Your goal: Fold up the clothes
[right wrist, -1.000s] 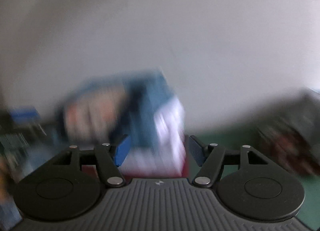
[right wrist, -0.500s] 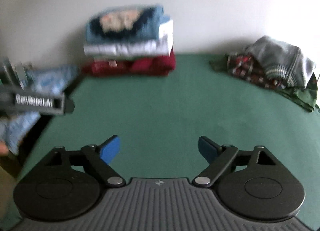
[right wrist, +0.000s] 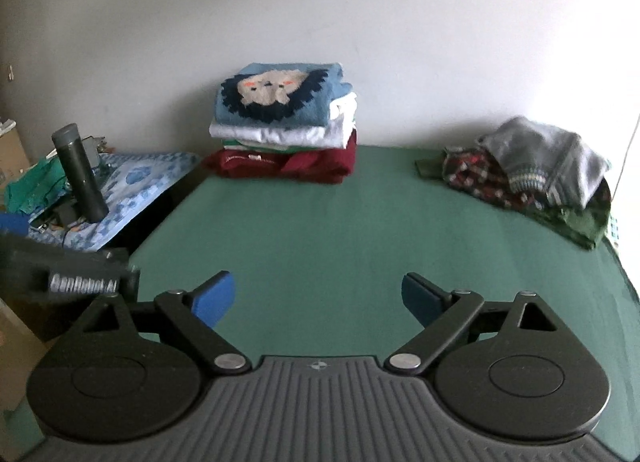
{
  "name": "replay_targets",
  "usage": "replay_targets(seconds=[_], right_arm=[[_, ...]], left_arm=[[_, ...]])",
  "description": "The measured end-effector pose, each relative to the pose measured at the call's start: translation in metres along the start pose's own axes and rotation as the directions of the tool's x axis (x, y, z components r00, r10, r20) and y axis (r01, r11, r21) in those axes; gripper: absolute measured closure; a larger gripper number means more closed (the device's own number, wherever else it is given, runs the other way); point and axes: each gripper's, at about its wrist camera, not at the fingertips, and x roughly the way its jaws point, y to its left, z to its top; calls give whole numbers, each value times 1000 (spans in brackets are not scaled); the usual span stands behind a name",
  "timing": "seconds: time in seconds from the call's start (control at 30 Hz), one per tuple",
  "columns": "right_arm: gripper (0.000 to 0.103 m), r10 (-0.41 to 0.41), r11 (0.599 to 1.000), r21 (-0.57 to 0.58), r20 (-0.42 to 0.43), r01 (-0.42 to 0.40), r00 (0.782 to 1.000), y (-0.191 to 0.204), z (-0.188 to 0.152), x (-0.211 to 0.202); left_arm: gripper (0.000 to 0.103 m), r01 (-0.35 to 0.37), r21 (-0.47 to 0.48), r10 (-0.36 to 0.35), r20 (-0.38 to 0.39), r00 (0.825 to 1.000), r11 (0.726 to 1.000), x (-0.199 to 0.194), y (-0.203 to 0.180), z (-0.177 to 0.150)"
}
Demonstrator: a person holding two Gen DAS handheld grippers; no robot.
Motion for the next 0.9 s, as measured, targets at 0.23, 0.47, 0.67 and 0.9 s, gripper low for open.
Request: replay_targets(seconds=[0.23,0.47,0.67,0.9], right_arm=[[10,-26,1000,1,-45,26,999,6,1,5],[8,-85,993,-88,-11,83,996,40,7,0],[8,-117,993,-32,-27,116,993,65,20,12],[8,-178,980,85,-44,182,983,77,34,23]], left_arm=[[1,68,-78,-71,-37,997,995,-10,19,-2],[1,151,-32,-151,2,989,988,-5,29,12],[1,216,11,-216,35,976,976,11,50,26],[1,279,-9,-278,55,959,960,33,75,37]])
